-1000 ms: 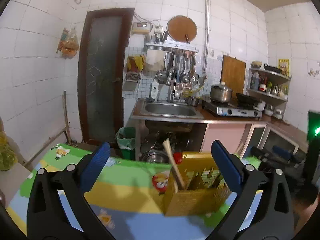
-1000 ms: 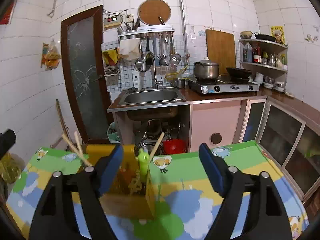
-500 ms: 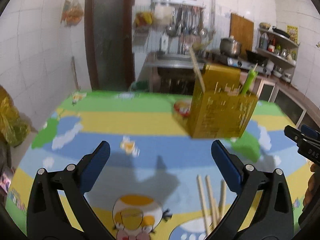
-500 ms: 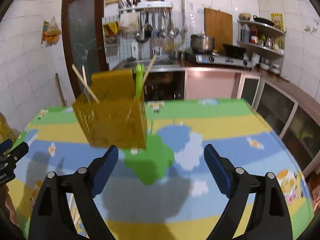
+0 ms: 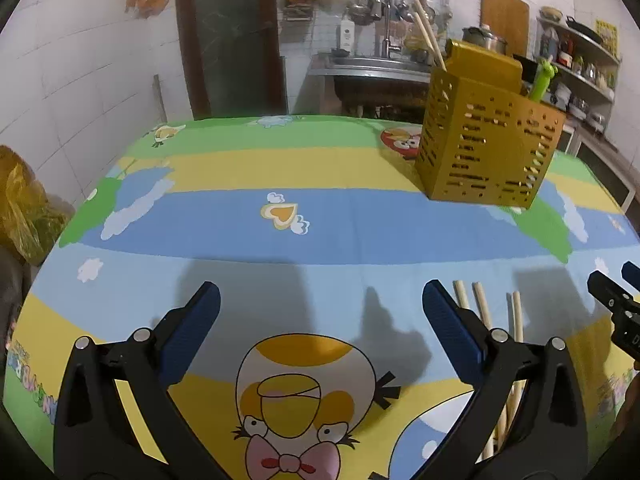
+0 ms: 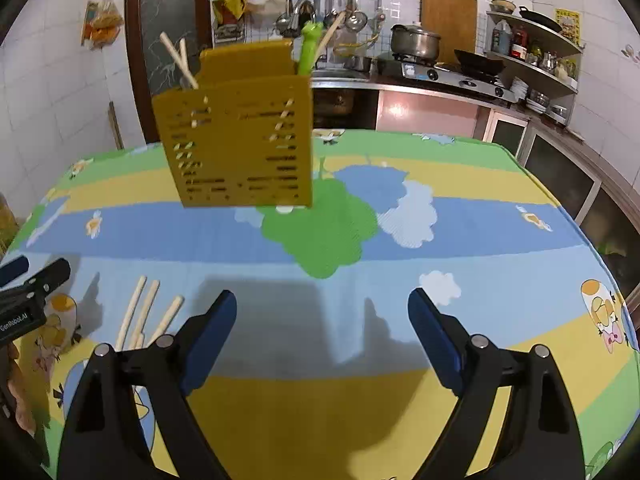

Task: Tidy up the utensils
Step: 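Move both open tools back down toward the remaining chopsticks, then close the right tool on a chopstick while the left tool grasps another, then lift both held chopsticks and carry them over the yellow holder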

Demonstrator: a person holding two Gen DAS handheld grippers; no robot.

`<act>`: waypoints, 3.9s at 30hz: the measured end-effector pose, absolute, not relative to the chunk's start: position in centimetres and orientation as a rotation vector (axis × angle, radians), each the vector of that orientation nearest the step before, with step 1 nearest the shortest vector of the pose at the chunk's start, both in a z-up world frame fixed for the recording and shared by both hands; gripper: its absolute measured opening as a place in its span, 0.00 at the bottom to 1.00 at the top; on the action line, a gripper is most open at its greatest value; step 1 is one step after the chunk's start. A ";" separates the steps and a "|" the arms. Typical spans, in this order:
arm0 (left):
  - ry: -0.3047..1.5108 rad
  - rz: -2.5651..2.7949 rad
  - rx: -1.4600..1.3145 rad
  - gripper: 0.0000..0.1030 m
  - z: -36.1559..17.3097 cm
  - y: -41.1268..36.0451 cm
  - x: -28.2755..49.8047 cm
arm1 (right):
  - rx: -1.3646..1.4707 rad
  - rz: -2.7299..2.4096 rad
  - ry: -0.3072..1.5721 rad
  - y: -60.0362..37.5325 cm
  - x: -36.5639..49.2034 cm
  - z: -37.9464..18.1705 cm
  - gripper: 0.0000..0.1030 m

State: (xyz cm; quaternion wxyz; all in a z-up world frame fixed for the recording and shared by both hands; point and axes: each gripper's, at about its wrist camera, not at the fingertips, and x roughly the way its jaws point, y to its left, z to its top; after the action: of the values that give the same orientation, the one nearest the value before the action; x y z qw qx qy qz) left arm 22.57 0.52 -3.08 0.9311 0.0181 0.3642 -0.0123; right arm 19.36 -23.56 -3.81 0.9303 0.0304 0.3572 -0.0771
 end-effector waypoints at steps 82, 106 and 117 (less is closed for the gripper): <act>0.953 -0.165 0.063 0.08 -5.8 -7.0 23.5 | 0.188 -0.046 0.877 -26.1 20.5 -6.7 0.06; 0.438 -0.136 -0.078 0.04 3.7 -3.0 16.2 | 0.243 0.013 0.396 -26.0 14.2 1.2 0.06; 0.370 -0.136 -0.018 0.04 4.0 -4.0 14.9 | 0.137 -0.014 0.201 -24.4 11.5 3.1 0.06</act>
State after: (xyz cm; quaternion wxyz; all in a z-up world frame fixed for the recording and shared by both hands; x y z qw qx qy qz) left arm 14.85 -4.01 3.98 0.9806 -0.0091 0.1839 -0.0674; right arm 11.54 -24.40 3.08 0.9926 0.0683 0.1004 -0.0072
